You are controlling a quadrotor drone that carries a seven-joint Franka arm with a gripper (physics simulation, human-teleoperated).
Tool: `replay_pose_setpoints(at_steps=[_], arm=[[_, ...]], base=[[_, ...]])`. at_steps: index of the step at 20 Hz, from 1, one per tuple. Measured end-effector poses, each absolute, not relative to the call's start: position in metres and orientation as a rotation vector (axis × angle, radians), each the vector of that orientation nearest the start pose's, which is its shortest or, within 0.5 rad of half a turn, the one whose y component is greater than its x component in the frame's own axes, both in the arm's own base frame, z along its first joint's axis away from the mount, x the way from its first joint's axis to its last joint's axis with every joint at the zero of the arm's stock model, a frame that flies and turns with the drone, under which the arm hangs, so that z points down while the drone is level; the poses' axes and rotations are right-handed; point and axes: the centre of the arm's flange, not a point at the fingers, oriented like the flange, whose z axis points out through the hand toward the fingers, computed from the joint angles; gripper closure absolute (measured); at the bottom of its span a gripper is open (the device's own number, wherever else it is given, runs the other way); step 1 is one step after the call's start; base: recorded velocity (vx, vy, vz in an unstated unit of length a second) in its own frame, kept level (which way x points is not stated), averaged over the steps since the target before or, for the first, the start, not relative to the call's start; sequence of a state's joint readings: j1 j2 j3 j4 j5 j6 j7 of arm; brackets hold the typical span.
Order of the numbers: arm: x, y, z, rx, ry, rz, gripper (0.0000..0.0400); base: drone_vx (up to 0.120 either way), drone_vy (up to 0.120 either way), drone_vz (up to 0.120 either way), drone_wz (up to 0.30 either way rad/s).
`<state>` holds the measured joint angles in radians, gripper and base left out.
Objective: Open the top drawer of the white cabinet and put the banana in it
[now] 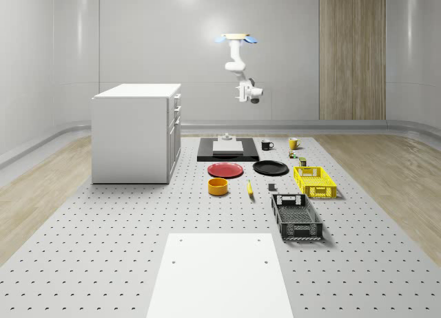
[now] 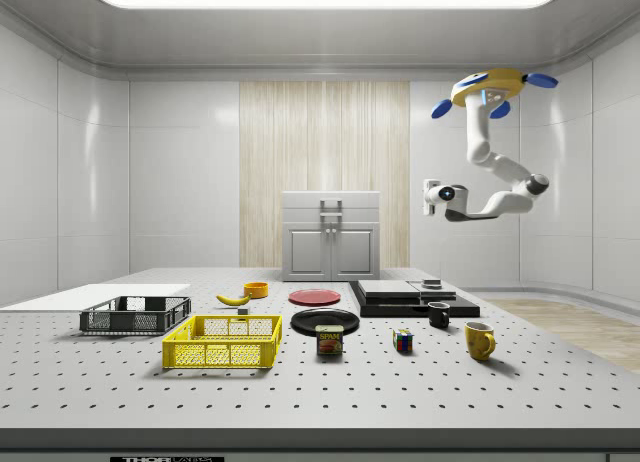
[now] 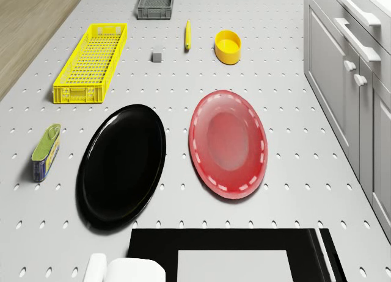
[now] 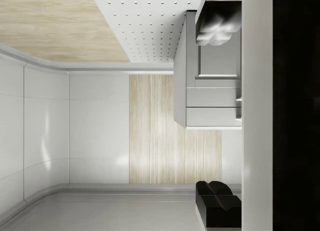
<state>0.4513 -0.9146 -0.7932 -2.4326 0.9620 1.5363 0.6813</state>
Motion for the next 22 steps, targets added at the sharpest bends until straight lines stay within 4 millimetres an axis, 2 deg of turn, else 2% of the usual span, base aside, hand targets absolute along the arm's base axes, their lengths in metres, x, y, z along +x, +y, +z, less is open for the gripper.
replay_pose_setpoints(at_steps=[5, 22], arm=[[0.3066, -0.0996, 0.5912, -1.485, 0.612, 0.612, 0.0000], [0.3067, -0.0996, 0.5912, -1.484, 0.612, 0.612, 0.0000]], base=[[0.120, -0.104, 0.000, 0.000], [0.120, 0.000, 0.000, 0.000]])
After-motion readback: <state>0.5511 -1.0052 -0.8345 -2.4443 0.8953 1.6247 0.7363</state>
